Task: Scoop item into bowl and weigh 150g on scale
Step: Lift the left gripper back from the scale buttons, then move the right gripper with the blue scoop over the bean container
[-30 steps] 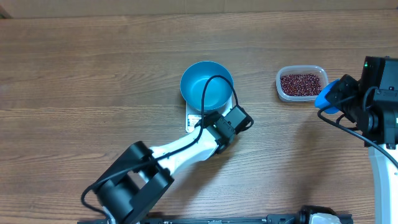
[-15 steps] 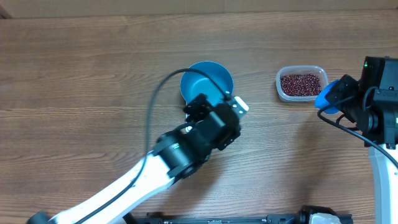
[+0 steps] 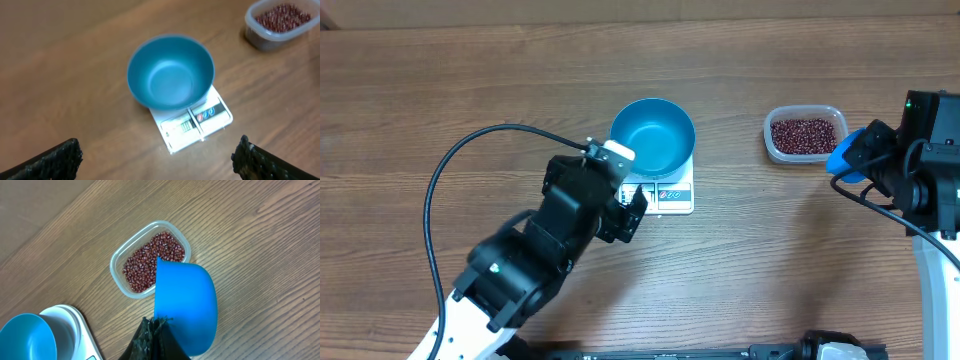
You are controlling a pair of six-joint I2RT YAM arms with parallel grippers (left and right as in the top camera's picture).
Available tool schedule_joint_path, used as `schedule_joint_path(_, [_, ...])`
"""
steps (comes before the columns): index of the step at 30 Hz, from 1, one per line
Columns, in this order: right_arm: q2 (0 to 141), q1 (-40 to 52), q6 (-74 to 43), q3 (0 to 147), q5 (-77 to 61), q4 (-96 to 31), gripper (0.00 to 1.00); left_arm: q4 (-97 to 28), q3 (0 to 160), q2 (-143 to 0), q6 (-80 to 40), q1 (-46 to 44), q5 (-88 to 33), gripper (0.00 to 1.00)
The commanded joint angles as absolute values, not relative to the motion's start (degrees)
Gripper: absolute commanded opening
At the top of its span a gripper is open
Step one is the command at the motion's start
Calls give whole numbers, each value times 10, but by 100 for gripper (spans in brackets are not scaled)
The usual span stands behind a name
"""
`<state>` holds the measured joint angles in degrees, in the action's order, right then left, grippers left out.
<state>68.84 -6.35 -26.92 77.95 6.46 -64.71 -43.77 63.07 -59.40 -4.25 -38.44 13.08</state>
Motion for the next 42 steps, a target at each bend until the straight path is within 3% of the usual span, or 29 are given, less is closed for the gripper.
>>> schedule_joint_path(1, [682, -65, -265, 795, 75, -645, 4, -452, 633, -592, -65, -351, 54, 99])
schedule_joint_path(42, [711, -65, -249, 795, 75, -634, 4, -435, 633, -592, -64, -330, 61, 100])
